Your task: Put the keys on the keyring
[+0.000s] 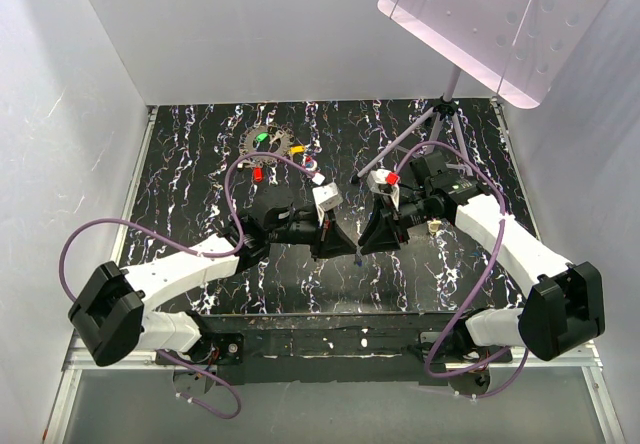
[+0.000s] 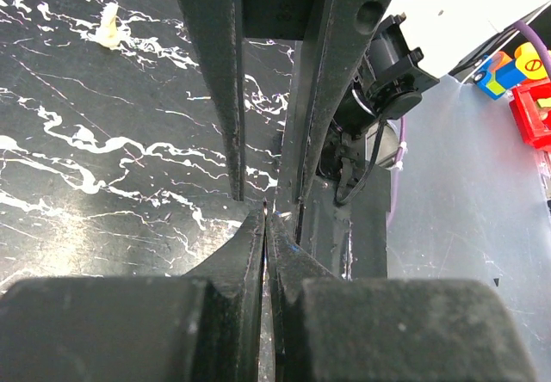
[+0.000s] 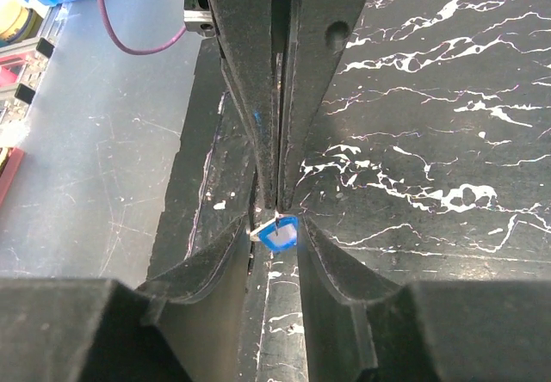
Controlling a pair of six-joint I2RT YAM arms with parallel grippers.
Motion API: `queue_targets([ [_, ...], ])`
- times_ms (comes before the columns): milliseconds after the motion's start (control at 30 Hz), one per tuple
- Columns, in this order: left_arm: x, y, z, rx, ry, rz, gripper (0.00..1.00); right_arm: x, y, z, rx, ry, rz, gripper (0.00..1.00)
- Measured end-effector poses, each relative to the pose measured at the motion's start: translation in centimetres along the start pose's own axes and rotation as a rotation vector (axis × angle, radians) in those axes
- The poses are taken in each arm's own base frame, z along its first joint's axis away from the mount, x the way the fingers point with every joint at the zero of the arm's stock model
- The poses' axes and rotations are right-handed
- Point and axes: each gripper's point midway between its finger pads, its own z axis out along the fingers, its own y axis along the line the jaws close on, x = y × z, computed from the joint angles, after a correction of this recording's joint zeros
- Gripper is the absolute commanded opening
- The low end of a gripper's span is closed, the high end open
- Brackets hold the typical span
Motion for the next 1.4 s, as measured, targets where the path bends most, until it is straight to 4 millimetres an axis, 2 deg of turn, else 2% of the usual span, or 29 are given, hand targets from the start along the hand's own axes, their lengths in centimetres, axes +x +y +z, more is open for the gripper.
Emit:
queue_targets([
  [367, 0.0, 0.4, -0.3, -0.037, -0.023, -0.006, 0.00, 0.2, 0.1, 0.3, -0.003, 0.013, -0.002, 0.24],
  [900, -0.5, 0.2, -1.0, -0.059, -0.126, -0.031, 0.00, 0.2, -0.1, 0.3, 0.002, 0.014, 0.016, 0.28],
  [1267, -0.7, 0.1, -1.1, -0.051, -0.199, -0.077, 0.00, -0.2, -0.4, 0.4, 0.006, 0.004, 0.017, 0.25],
  [1400, -1.4, 0.1, -1.1, -0.052, -0.228, -0.075, 0.00, -0.2, -0.3, 0.4, 0.005, 0.004, 0.024, 0.23],
])
